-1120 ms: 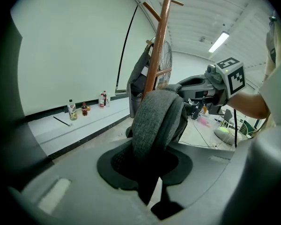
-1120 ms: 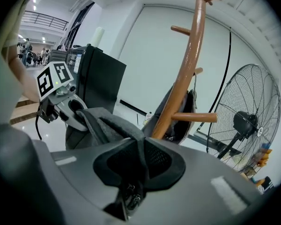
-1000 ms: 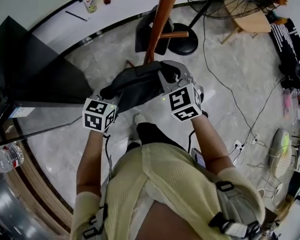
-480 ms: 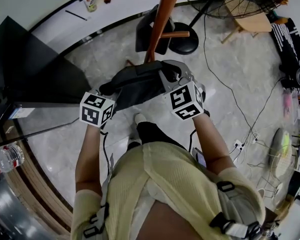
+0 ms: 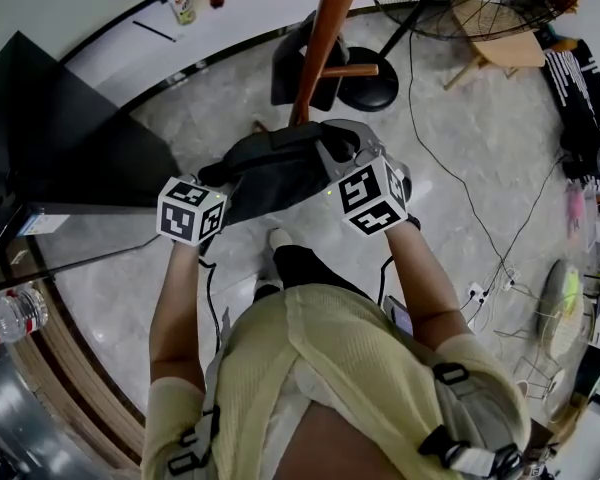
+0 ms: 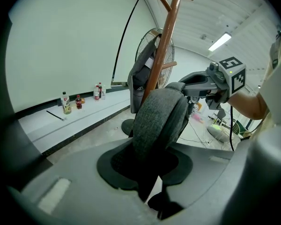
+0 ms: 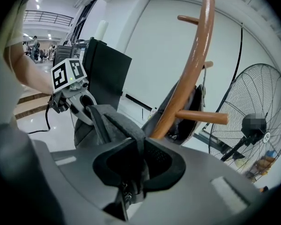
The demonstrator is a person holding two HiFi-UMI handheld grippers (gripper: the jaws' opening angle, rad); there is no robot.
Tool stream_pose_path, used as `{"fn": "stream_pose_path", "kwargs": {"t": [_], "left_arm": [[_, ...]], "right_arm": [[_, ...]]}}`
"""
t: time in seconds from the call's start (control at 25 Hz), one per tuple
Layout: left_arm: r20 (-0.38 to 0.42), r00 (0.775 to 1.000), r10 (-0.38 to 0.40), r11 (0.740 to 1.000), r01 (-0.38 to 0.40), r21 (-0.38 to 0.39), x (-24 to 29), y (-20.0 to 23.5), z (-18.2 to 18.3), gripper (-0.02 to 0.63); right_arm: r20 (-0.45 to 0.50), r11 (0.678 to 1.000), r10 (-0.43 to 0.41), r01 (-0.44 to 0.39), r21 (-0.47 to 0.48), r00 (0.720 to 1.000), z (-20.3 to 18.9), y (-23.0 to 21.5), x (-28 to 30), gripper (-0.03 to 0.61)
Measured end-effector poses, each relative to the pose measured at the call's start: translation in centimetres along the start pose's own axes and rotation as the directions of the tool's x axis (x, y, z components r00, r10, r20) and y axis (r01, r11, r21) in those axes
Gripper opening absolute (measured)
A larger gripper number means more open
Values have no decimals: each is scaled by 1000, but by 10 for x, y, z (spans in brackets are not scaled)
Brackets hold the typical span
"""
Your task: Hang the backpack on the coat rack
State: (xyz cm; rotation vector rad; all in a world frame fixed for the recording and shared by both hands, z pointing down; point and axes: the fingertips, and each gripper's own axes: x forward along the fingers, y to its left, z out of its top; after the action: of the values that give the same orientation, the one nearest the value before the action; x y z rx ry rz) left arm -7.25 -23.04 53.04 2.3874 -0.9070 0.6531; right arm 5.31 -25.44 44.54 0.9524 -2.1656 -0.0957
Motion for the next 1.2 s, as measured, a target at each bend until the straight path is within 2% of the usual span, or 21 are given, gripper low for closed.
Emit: {"fn": "stream_pose_path", "kwargs": {"t": [0.32, 0.8, 1.2], "left_arm": [[-48, 999, -1, 1000, 2, 17, 6, 9, 2, 69], [-70, 996, -48, 999, 47, -22, 22, 14, -10, 69], [-96, 993, -68, 998, 68, -11, 18, 15, -9, 67]], "right_arm": [[-49, 995, 75, -77, -56, 996, -3, 2, 5, 51], [-100, 989, 113, -122, -85, 989, -7, 4, 16, 51], [-136, 977, 161, -177, -118, 978, -7, 7, 14, 57]]}}
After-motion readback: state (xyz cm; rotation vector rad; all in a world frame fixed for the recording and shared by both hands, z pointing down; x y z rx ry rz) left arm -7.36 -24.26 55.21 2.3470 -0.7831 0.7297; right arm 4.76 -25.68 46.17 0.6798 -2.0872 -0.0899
